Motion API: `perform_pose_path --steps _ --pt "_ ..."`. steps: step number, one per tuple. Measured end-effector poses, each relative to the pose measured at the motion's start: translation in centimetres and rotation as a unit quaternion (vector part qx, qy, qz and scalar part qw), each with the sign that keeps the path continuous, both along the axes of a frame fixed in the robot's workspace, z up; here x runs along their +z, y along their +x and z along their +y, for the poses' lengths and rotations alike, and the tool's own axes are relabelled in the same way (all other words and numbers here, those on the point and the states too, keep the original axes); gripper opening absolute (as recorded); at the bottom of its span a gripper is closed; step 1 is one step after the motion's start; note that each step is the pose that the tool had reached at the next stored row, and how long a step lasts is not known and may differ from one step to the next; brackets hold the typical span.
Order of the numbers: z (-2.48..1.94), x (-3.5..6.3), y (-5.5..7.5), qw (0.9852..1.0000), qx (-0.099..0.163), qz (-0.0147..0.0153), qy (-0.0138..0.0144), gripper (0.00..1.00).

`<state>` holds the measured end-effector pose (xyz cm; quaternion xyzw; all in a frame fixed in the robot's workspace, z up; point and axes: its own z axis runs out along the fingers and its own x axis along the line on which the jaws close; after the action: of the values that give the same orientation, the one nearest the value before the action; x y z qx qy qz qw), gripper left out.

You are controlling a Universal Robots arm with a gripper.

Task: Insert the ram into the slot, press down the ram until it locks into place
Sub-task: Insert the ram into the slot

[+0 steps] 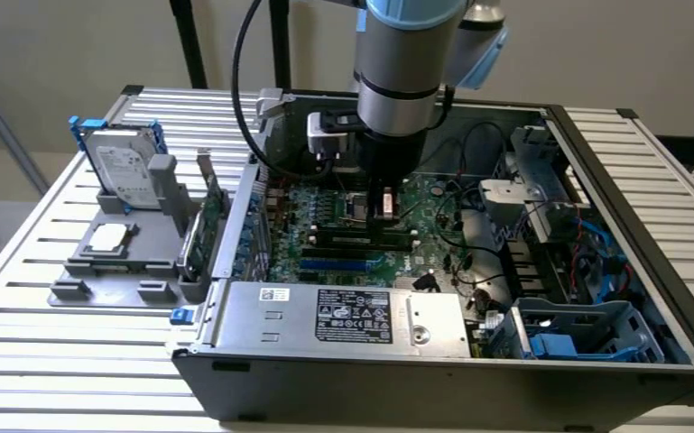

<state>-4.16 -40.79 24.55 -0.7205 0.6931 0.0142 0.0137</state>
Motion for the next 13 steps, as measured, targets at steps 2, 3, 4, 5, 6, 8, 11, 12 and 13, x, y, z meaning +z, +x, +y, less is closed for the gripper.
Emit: perform_pose_path --steps 2,3,4,5,6,8,11,12,13 --pt "-0.04 0.20 -0.26 1.0000 0.000 0.0014 0.0000 0.22" --pt "-0.05 0.30 -0.38 1.0000 0.000 0.0022 0.0000 0.22" --pt "-0.06 0.39 -0.47 1.0000 0.000 0.0031 0.0001 0.22" --pt "-0.07 0.49 -0.50 1.0000 0.000 0.0045 0.0001 0.22" --pt "-0.09 0.57 -0.50 1.0000 0.000 0.0066 0.0000 0.19" --pt "-0.13 0.69 -0.51 0.9999 0.000 0.0126 0.0002 0.13" --pt "-0.15 0.70 -0.50 0.9999 0.000 0.0153 0.0002 0.11" --pt "-0.15 0.71 -0.51 0.9999 0.000 0.0153 0.0002 0.11" --pt "-0.15 0.71 -0.51 0.9999 0.000 0.0153 0.0001 0.11"
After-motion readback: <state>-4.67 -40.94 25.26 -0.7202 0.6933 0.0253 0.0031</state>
